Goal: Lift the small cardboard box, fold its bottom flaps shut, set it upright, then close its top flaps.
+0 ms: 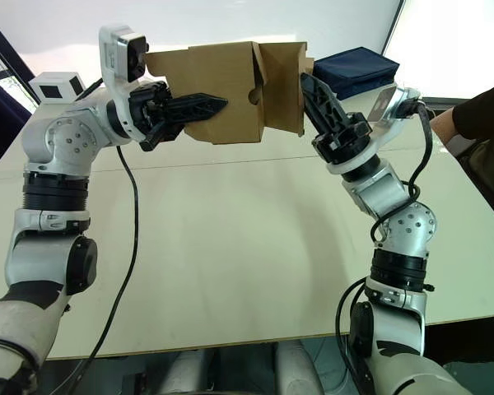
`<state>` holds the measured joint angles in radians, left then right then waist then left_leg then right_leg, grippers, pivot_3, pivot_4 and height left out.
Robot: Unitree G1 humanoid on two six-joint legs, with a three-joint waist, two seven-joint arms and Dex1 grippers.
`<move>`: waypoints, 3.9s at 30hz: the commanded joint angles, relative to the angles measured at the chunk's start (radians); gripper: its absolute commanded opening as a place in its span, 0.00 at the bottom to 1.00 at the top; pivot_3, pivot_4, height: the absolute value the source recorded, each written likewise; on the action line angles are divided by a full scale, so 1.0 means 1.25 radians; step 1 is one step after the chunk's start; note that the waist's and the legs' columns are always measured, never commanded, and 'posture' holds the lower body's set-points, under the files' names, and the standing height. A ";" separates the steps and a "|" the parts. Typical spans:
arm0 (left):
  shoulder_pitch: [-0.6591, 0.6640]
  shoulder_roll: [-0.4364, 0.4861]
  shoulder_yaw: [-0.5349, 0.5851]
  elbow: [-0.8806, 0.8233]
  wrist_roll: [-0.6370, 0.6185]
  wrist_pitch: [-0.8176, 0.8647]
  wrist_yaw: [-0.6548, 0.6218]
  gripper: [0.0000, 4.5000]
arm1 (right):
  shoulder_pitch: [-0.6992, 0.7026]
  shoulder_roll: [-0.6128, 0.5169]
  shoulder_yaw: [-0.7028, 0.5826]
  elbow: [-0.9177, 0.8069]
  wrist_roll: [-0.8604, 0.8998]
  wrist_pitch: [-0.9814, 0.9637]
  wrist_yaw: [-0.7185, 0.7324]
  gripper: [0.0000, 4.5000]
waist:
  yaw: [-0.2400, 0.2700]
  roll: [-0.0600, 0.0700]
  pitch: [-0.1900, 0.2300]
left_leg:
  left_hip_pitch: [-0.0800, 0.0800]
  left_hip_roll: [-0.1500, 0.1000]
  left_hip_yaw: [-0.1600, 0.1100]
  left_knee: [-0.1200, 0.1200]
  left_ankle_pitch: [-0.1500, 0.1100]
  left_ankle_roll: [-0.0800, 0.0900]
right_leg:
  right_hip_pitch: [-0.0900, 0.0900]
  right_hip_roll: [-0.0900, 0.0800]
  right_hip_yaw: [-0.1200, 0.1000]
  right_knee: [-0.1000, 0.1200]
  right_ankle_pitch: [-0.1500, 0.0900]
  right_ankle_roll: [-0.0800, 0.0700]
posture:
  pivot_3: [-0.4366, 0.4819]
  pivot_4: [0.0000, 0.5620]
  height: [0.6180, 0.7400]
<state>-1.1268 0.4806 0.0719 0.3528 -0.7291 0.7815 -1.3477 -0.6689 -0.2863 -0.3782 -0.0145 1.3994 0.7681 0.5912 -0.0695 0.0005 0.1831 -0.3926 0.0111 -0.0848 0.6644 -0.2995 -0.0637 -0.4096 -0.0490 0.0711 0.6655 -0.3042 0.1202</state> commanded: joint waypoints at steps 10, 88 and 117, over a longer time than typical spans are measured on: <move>-0.010 0.005 0.006 -0.028 -0.004 -0.004 -0.004 0.00 | -0.005 0.010 0.037 -0.064 -0.024 -0.006 -0.022 0.43 | 0.000 0.000 0.000 | 0.000 0.000 0.000 0.000 0.000 0.000 | 0.000 0.000 0.000 0.000 0.000 0.000 | 0.48 0.27 1.00; 0.137 -0.048 0.018 -0.179 -0.076 0.035 0.104 0.00 | 0.240 0.006 0.089 -0.268 0.043 -0.071 -0.191 0.43 | 0.001 0.000 0.000 | 0.000 0.000 0.000 0.000 0.000 0.000 | 0.000 0.000 0.000 0.000 0.000 0.000 | 0.48 0.27 1.00; 0.133 -0.025 -0.004 -0.176 -0.097 0.083 0.076 0.00 | 0.166 -0.157 0.125 -0.294 -0.077 -0.040 -0.098 0.01 | 0.003 0.000 0.000 | 0.000 0.000 0.000 0.000 0.000 0.001 | 0.001 0.000 0.000 0.000 0.000 0.000 | 0.48 0.27 1.00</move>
<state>-0.9381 0.4486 0.0587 0.1545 -0.8403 0.8894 -1.2550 -0.4490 -0.4888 -0.2196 -0.3340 1.2944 0.7160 0.4671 -0.0655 0.0008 0.1829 -0.3925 0.0110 -0.0850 0.6646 -0.2999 -0.0629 -0.4089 -0.0491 0.0711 0.6649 -0.3042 0.1202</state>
